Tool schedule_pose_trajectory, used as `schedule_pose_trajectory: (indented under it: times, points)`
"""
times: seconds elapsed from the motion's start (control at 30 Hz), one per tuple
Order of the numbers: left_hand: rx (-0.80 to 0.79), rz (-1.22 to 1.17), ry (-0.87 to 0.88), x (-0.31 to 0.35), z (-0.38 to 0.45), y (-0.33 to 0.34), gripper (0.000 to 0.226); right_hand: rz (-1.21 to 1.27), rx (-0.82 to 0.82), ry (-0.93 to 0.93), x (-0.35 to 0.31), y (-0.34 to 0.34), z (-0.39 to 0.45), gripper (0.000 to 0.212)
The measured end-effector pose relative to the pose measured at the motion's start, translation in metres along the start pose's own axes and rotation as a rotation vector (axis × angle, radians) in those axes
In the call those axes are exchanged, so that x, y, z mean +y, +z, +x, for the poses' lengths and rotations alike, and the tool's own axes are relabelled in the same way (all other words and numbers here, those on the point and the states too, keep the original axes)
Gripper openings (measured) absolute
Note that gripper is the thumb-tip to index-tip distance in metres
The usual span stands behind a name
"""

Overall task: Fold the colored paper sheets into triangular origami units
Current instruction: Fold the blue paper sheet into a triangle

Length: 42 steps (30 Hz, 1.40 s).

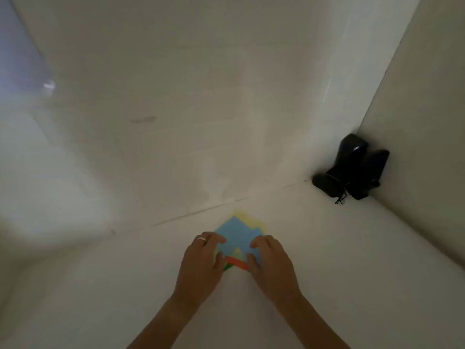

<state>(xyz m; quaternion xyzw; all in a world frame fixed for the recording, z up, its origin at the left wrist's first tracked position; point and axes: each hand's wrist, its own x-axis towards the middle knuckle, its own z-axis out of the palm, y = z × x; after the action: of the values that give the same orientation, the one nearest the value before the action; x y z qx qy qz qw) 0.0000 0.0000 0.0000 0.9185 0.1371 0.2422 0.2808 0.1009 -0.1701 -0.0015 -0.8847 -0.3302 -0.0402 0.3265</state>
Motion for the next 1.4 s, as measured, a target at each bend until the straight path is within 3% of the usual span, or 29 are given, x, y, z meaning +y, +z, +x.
schedule_pose_trajectory:
  times: [0.3, 0.43, 0.63, 0.77, 0.87, 0.97, 1.1, 1.13, 1.27, 1.4]
  points:
    - [0.13, 0.239, 0.076, -0.019, -0.007, 0.053, 0.05, -0.036, 0.2, -0.207, 0.029, 0.031, -0.013, 0.018]
    - [0.119, 0.214, 0.075, -0.018, -0.006, 0.052, 0.05, -0.041, 0.229, -0.26, 0.03, 0.033, -0.012, 0.016]
    - [0.166, 0.292, 0.175, -0.013, -0.007, 0.052, 0.024, 0.012, 0.196, -0.262, 0.03, 0.032, -0.011, 0.015]
    - [0.222, 0.324, 0.222, -0.016, -0.002, 0.052, 0.023, 0.127, 0.178, -0.224, 0.033, 0.03, -0.009, 0.024]
    - [0.217, 0.228, 0.213, -0.016, 0.0, 0.047, 0.022, 0.188, 0.225, -0.195, 0.035, 0.028, -0.008, 0.029]
    - [0.174, 0.122, 0.212, -0.012, 0.002, 0.042, 0.024, 0.204, 0.287, -0.203, 0.039, 0.026, -0.004, 0.018]
    - [0.157, -0.2, 0.117, -0.001, 0.003, 0.036, 0.006, 0.223, 0.336, -0.226, 0.039, 0.023, -0.004, 0.019]
    - [0.151, -0.235, 0.1, 0.0, 0.003, 0.036, 0.015, 0.251, 0.337, -0.217, 0.039, 0.021, -0.004, 0.019]
    - [0.103, -0.107, 0.187, -0.004, 0.004, 0.04, 0.025, 0.339, 0.357, -0.202, 0.036, 0.018, -0.005, 0.018]
    - [0.198, -0.102, 0.163, -0.002, 0.002, 0.035, 0.023, 0.54, 0.399, 0.004, 0.023, 0.011, -0.009, 0.021]
